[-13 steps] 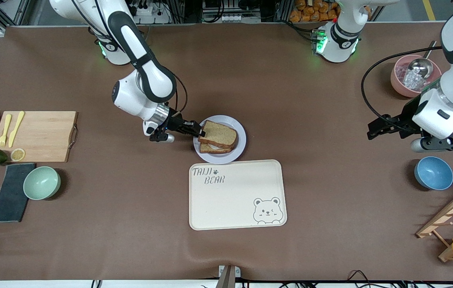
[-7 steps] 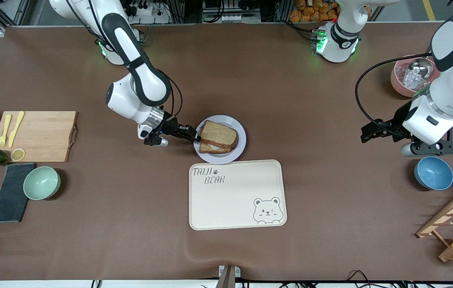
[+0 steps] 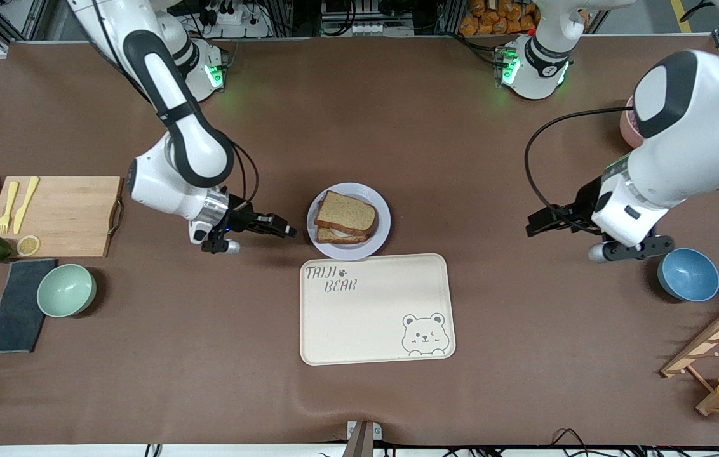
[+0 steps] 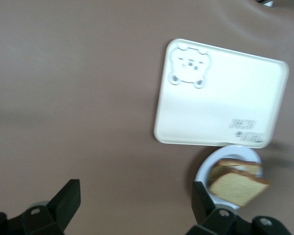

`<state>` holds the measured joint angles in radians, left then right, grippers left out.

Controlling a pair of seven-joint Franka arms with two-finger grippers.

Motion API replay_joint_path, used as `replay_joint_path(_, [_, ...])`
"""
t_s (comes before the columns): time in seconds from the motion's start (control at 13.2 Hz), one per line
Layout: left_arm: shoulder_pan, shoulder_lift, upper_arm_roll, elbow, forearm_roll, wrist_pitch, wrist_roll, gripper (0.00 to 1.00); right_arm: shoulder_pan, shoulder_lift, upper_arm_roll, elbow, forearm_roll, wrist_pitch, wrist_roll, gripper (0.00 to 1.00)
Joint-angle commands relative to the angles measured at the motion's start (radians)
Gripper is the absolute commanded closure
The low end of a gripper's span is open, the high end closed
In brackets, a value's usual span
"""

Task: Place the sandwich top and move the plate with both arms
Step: 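Withdraw the right gripper while the left gripper reaches toward the plate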

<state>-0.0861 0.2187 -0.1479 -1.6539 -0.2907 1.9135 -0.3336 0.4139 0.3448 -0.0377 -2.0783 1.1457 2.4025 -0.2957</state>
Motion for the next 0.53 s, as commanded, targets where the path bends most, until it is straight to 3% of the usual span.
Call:
replay_joint_path(0.0, [0.011,-0.007,-0.004,-0.084,-0.091,0.08,0.051,0.0,-0.073,-0.004,0.013,0.058,-0.113,-0.101,0.084,0.52])
replay_joint_path(0.15, [0.022,-0.013,-0.004,-0.142,-0.16,0.085,0.164,0.0,-0.134,-0.015,0.01,0.067,-0.157,-0.173,0.081,0.48])
replay_joint_path(0.3, [0.072,-0.018,-0.005,-0.2,-0.228,0.087,0.305,0.0,-0.21,-0.014,0.012,0.127,-0.272,-0.264,0.086,0.47])
replay_joint_path(0.46, [0.092,-0.019,-0.004,-0.246,-0.286,0.087,0.416,0.0,-0.309,-0.009,0.012,0.199,-0.346,-0.412,0.081,0.39])
